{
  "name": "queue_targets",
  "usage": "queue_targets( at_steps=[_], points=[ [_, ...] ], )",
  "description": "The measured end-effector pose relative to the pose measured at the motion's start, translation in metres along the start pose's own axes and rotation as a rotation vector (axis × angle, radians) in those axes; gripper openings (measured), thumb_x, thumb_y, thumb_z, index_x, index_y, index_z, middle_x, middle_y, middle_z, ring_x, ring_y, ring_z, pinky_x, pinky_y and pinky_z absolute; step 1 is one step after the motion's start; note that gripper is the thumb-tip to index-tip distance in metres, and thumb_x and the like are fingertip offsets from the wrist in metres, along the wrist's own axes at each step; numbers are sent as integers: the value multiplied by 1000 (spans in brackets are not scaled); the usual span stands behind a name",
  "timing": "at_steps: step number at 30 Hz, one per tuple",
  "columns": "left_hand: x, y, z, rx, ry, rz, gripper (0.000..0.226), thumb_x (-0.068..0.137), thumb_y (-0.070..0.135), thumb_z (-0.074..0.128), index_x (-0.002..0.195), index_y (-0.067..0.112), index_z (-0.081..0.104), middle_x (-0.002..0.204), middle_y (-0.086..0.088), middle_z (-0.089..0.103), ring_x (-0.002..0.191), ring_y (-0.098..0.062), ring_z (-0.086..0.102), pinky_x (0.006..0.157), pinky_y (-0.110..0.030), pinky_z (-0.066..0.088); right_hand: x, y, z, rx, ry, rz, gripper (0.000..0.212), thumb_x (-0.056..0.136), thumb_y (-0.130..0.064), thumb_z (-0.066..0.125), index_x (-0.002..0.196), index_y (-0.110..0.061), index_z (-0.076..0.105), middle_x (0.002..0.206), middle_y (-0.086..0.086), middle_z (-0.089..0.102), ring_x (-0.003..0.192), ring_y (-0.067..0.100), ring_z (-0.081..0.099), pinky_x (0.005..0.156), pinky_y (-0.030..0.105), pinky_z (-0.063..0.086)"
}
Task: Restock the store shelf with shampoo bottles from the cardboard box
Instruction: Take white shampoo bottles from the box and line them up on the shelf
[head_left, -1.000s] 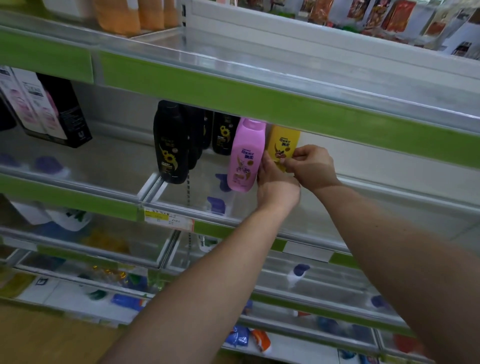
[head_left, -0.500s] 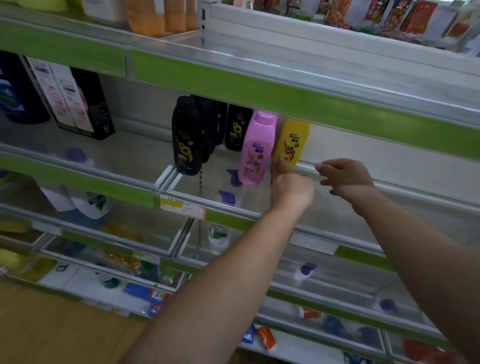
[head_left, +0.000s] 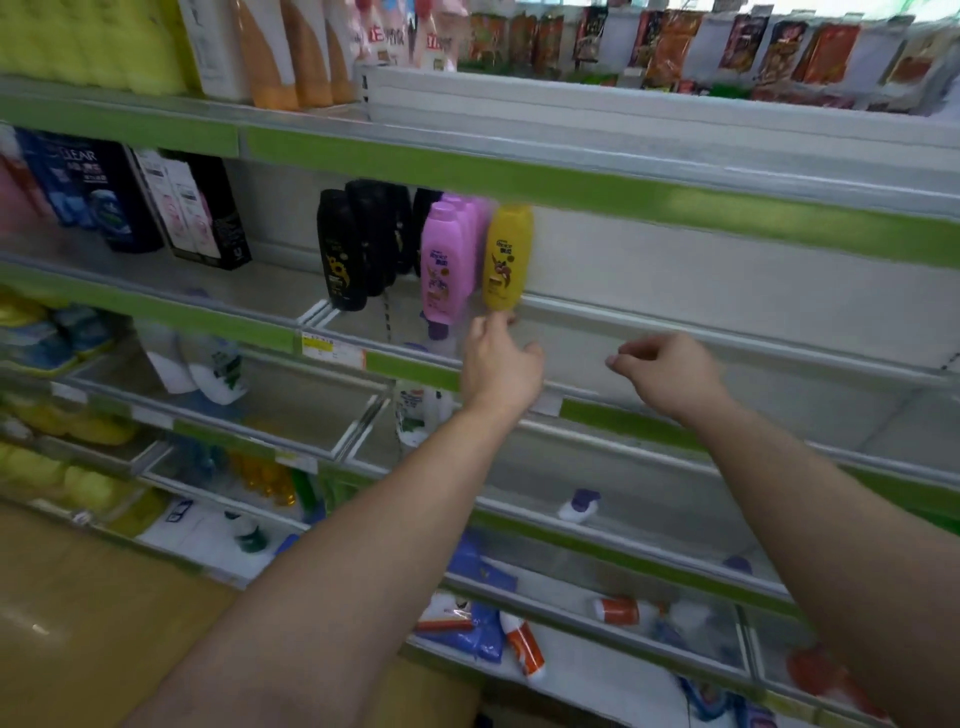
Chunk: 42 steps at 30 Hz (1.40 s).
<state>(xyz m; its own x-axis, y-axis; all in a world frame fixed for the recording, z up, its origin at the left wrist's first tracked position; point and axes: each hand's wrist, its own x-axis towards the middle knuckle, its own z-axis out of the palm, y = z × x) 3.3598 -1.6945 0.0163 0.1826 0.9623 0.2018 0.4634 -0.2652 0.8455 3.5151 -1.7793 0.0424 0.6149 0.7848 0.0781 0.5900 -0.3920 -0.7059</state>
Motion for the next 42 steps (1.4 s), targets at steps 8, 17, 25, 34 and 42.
queue_targets(
  at_steps=[8, 17, 25, 34, 42],
  points=[
    [-146, -33, 31, 129, 36, -151, 44, 89, 23, 63, 130, 12, 53, 133, -10, 52, 122, -30, 52, 105, -36, 39, -108, 81, -37, 45, -87, -28, 22, 86, -29, 72, 103, -16, 76, 96, 6, 76, 95, 21, 70, 85, 28, 52],
    [-271, -101, 106, 267, -652, -390, 36, 88, 23, 68, 122, 15, 58, 119, -9, 62, 102, -25, 61, 76, -24, 49, -192, 238, 9, 6, -382, 307, 17, 86, -31, 70, 77, -17, 69, 73, 4, 68, 82, 29, 69, 73, 35, 56],
    [-324, -207, 206, 311, -861, -422, 35, 87, 25, 68, 120, 14, 61, 111, -4, 65, 96, -15, 59, 75, -19, 41, -239, 392, 82, -45, -437, 620, 24, 89, -32, 67, 102, -12, 74, 103, 9, 74, 96, 28, 67, 82, 32, 53],
    [-381, -376, 366, 406, -1032, -361, 42, 88, 27, 64, 127, 15, 57, 129, -8, 59, 117, -26, 55, 99, -38, 47, -291, 590, 219, -78, -447, 771, 22, 93, -26, 62, 106, -11, 70, 98, 6, 68, 93, 22, 65, 83, 31, 50],
    [-411, -522, 489, 560, -1122, -192, 49, 89, 39, 58, 134, 23, 50, 132, -5, 54, 116, -25, 56, 96, -44, 50, -302, 732, 364, -133, -453, 677, 29, 96, -30, 55, 123, -20, 60, 101, 2, 67, 98, 22, 63, 72, 26, 39]
  ],
)
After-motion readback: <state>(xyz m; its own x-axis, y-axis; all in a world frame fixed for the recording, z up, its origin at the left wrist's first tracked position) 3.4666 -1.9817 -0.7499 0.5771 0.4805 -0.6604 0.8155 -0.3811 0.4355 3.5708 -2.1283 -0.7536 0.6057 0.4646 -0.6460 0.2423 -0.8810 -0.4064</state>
